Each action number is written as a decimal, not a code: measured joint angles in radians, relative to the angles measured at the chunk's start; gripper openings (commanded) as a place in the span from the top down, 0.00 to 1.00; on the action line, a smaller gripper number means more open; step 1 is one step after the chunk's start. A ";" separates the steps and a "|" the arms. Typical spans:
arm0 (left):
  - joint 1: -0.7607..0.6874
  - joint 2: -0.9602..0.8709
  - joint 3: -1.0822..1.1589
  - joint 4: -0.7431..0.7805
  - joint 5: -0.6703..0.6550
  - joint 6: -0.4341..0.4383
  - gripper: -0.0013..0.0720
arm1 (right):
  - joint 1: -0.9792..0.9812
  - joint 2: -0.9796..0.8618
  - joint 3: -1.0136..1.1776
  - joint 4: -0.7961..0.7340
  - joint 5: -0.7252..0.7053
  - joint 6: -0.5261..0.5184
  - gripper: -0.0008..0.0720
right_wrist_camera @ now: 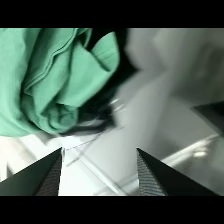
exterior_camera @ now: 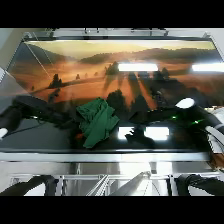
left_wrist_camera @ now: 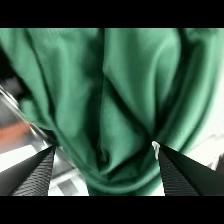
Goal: Fold the shirts.
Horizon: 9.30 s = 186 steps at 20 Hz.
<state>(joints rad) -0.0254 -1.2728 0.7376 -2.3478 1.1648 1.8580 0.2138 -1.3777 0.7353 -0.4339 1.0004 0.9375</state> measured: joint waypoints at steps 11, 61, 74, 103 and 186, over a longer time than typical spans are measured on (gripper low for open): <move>-0.224 -0.239 0.158 -0.039 0.048 0.043 0.97 | 0.166 -0.263 0.118 0.142 -0.120 -0.040 0.95; -0.649 -0.689 0.838 -0.190 -0.328 -0.128 0.04 | -0.898 0.019 0.143 -0.415 0.158 0.189 0.20; -0.592 -0.848 1.191 -0.186 -0.030 -0.191 0.97 | -0.784 -0.041 0.172 -0.315 0.198 0.132 0.95; 0.326 0.224 -0.006 -0.057 0.240 0.085 0.03 | -0.168 0.138 0.243 -0.225 0.075 0.124 0.39; 0.221 0.137 -0.315 -0.107 -0.115 -0.045 0.04 | -0.267 -0.424 0.655 -0.264 0.060 0.201 0.31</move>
<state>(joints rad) 0.1959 -1.1355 0.4229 -2.4546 1.0496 1.8126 -0.0536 -1.8015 1.3903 -0.6979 1.0607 1.1385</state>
